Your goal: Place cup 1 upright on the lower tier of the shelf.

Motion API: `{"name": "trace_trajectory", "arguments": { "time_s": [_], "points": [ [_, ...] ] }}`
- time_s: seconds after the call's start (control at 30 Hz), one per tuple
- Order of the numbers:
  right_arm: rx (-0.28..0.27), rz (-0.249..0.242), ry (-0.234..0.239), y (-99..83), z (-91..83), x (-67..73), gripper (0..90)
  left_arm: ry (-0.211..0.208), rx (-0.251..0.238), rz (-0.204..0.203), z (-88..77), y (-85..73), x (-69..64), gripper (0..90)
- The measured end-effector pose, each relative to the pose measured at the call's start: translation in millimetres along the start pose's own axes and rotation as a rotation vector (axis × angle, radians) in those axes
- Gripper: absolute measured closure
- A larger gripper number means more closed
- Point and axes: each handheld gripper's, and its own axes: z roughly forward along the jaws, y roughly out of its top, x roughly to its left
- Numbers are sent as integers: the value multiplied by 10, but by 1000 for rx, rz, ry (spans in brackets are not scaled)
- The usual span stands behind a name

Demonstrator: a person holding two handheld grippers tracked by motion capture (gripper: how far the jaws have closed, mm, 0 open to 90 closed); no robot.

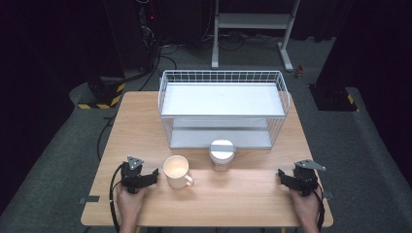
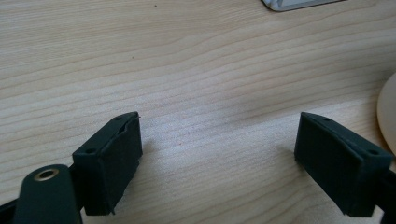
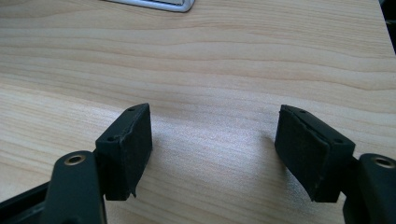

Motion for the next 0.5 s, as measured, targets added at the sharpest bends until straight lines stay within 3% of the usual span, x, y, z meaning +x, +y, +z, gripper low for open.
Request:
{"name": "trace_trajectory", "arguments": {
  "time_s": [0.5],
  "points": [
    [1, 1, 0, 1, 0, 0, 274, 2, -1, -6, 0, 0, 0, 155]
  ]
}}
